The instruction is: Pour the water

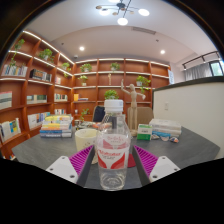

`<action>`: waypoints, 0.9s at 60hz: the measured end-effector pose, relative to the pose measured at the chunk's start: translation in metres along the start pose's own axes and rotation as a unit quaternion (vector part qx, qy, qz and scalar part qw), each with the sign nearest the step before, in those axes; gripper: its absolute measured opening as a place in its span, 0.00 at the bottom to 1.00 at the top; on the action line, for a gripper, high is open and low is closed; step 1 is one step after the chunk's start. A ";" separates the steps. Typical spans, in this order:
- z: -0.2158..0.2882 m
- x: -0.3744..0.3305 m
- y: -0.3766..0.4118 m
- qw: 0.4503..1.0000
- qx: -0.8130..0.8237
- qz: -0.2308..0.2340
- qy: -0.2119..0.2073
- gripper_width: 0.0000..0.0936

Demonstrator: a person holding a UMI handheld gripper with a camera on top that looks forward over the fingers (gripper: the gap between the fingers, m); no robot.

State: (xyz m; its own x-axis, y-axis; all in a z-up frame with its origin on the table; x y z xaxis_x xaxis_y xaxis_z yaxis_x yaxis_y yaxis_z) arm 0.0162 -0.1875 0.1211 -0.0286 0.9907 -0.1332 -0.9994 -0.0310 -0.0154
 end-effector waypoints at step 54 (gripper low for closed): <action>0.042 0.073 -0.043 0.908 -0.417 -0.039 0.020 0.35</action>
State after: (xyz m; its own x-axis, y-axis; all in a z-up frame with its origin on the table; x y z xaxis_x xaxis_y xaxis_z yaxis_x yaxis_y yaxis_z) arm 0.0564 -0.1087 0.1533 0.0586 0.9891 -0.1352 -0.6362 -0.0673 -0.7685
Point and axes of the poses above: the point between the fingertips, and its own axes, seen from behind it with the camera up: y to the left, z up, x forward, the way the camera looks, the point moved 9 cm from there along -x, backward, against the way the camera looks, and after that the axes turned 2 degrees about -z, right-handed, at the moved point
